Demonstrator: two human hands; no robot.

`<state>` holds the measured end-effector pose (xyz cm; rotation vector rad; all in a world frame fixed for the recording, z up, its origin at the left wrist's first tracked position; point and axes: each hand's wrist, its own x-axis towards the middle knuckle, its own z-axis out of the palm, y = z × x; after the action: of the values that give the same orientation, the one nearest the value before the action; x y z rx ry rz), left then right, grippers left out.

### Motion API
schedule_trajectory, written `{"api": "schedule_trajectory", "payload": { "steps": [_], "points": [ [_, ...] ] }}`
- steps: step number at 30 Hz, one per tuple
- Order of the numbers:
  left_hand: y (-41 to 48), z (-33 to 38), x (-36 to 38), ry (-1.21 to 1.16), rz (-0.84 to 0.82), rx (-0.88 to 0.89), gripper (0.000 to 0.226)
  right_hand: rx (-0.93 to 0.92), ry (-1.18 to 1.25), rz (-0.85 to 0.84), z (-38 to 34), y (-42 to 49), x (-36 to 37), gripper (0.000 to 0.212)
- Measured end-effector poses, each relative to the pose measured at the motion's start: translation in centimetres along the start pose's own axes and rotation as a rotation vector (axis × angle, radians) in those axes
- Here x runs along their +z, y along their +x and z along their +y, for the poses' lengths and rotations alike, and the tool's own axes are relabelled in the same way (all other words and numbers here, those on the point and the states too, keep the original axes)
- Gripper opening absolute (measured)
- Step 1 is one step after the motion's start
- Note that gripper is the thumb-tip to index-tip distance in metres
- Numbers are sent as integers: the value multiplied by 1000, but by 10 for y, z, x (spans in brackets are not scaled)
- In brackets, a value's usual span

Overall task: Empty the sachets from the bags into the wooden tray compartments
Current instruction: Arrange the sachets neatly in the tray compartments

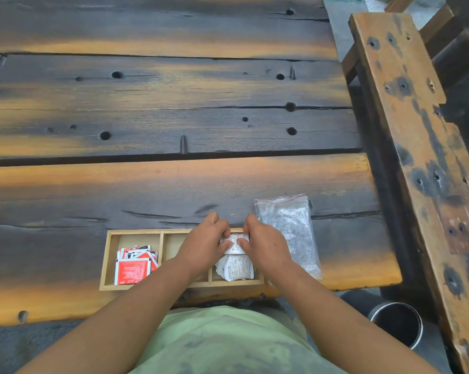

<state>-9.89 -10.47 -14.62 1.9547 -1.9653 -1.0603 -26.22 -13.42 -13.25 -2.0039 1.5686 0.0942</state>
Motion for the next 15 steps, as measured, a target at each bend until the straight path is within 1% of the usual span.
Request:
{"api": "schedule_trajectory", "payload": {
  "steps": [6, 8, 11, 15],
  "points": [
    [0, 3, -3, -28, -12, -6, 12, 22, 72, -3, 3, 0, 1, 20],
    [0, 3, -5, -49, -29, -13, 10, 44, 165, -20, 5, 0, -1, 16],
    [2, 3, -10, -87, -47, -36, 6, 98, 373, -35, 11, -2, -6, 6],
    [1, 8, -14, -89, -57, -33, 3, 138, 514, -47, 22, -6, -14, 6]
  ]
}}
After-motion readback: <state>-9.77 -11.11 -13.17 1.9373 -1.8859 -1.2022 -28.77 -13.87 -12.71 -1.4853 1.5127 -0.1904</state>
